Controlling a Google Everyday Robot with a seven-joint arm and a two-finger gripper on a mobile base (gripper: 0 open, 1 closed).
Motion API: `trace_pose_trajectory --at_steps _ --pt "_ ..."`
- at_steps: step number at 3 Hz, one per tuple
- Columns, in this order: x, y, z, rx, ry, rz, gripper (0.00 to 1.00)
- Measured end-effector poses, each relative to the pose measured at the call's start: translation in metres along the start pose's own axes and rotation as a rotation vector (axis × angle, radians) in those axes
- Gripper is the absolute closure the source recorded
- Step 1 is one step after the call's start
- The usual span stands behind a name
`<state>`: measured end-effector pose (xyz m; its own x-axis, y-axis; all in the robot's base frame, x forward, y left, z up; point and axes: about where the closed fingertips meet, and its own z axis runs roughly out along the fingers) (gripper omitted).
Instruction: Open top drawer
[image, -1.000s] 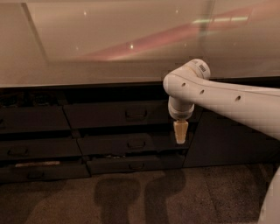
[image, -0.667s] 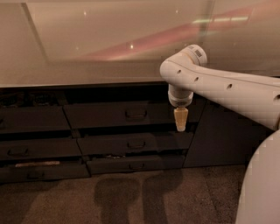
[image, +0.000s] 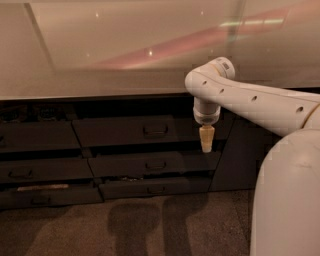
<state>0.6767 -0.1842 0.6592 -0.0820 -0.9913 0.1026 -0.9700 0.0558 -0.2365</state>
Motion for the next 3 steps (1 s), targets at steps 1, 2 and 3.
trace_pose_trajectory --at_steps 1,2,3 --pt "0.0 0.0 0.0 0.0 0.0 0.0 0.0" --pt "0.0 0.0 0.0001 0.0 0.0 0.0 0.19" --pt "0.0 0.0 0.0001 0.0 0.0 0.0 0.42"
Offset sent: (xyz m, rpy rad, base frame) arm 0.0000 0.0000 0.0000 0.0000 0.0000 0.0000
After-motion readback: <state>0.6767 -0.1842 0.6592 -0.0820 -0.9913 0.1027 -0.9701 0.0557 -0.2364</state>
